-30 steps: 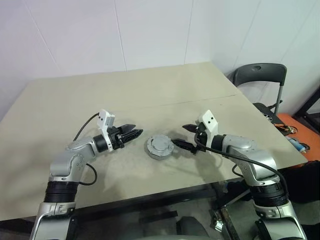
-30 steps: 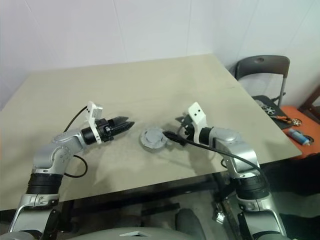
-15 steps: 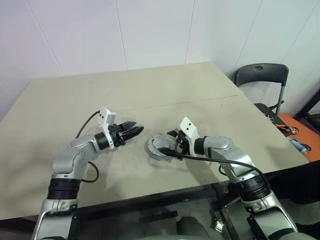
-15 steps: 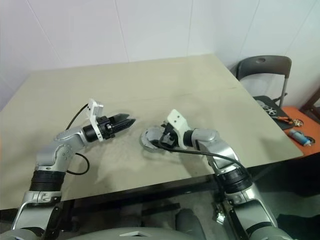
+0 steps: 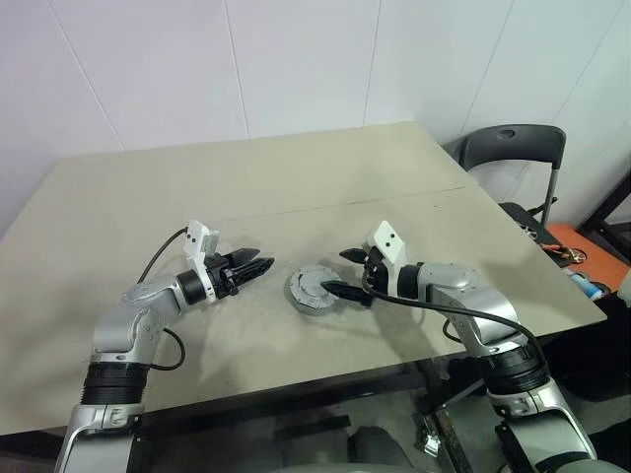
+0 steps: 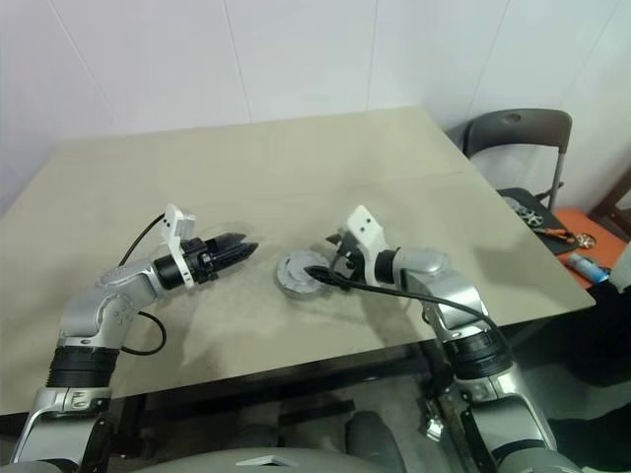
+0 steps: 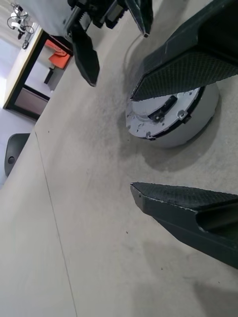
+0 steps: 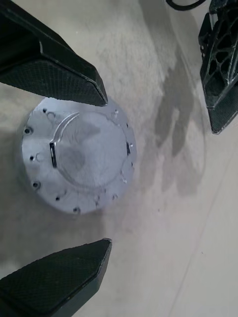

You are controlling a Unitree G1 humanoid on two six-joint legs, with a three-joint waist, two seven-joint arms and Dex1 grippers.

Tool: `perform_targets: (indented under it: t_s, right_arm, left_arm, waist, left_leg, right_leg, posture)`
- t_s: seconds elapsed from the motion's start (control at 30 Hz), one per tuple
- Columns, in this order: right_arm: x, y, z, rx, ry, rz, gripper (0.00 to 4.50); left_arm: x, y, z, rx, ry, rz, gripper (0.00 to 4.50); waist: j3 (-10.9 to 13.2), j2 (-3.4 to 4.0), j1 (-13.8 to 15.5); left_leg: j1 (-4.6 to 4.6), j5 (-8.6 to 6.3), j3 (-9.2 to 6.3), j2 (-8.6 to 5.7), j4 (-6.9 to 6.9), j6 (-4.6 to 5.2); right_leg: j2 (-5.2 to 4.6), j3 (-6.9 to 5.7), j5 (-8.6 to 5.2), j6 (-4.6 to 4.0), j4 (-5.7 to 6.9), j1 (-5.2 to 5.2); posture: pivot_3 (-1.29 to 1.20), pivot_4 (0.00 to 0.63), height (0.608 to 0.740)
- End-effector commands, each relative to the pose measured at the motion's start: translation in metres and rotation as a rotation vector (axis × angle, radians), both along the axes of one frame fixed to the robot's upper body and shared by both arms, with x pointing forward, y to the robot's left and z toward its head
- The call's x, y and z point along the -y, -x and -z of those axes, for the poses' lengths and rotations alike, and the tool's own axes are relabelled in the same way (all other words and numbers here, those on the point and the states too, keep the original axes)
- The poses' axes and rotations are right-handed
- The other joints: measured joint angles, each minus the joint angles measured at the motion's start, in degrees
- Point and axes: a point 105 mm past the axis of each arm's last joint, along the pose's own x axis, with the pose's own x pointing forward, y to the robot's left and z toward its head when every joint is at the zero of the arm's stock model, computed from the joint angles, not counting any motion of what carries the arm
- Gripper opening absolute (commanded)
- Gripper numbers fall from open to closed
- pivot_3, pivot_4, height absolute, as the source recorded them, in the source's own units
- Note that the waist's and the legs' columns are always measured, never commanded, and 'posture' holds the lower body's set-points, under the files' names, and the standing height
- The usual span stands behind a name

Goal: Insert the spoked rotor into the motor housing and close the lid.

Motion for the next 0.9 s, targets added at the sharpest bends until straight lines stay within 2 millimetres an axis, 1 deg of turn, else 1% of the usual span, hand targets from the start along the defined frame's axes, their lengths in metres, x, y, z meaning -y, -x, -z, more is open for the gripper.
perform_targets:
  t_s: [0.03, 0.2, 0.27, 0.4, 0.47, 0.9]
  right_arm:
    - [0.016, -0.006, -0.011, 0.048, -0.003, 0.058, 4.47]
    - [0.019, -0.004, -0.009, 0.041, -0.003, 0.067, 4.47]
    - [0.025, -0.003, -0.006, 0.032, 0.008, 0.08, 4.47]
    - [0.048, -0.004, -0.001, 0.013, 0.012, 0.158, 4.47]
    - [0.052, -0.005, -0.001, 0.016, 0.012, 0.177, 4.47]
    - [0.053, -0.006, 0.001, 0.025, 0.015, 0.198, 4.47]
  left_arm:
    - [-0.002, 0.0, -0.02, 0.078, 0.001, 0.014, 2.79]
    - [-0.005, 0.002, -0.018, 0.069, -0.004, 0.017, 2.79]
    - [-0.006, 0.004, -0.018, 0.068, -0.006, 0.018, 2.79]
    - [-0.017, 0.004, -0.017, 0.06, -0.019, -0.01, 2.79]
    - [-0.02, 0.005, -0.017, 0.055, -0.022, -0.017, 2.79]
    - [-0.022, 0.007, -0.014, 0.046, -0.027, -0.017, 2.79]
  waist:
    - [0.0, 0.0, 0.1]
    - [0.0, 0.0, 0.4]
    - [0.0, 0.0, 0.8]
    - [0.0, 0.0, 1.2]
    - [0.0, 0.0, 1.2]
    - [0.0, 0.0, 1.2]
  left_leg:
    - [0.0, 0.0, 0.0, 0.0, 0.0, 0.0]
    - [0.01, 0.0, 0.0, 0.0, 0.0, 0.0]
    - [0.01, 0.0, 0.0, 0.0, 0.0, 0.0]
    - [-0.01, 0.0, 0.01, 0.0, 0.0, 0.0]
    - [-0.01, 0.0, 0.01, 0.0, 0.0, 0.0]
    - [0.02, 0.0, 0.02, 0.0, 0.01, 0.0]
  right_leg:
    - [0.0, 0.0, 0.0, 0.0, 0.0, 0.0]
    - [0.01, 0.0, 0.0, 0.0, 0.01, 0.0]
    - [0.02, 0.0, 0.0, 0.0, 0.01, 0.0]
    - [0.0, 0.0, 0.0, 0.0, -0.01, 0.0]
    - [0.0, 0.0, 0.0, 0.0, -0.01, 0.0]
    - [0.02, 0.0, 0.0, 0.0, 0.01, 0.03]
  posture:
    - [0.0, 0.0, 0.74]
    - [0.0, 0.0, 0.74]
    - [0.0, 0.0, 0.74]
    - [0.0, 0.0, 0.74]
    - [0.0, 0.0, 0.74]
    - [0.0, 0.0, 0.74]
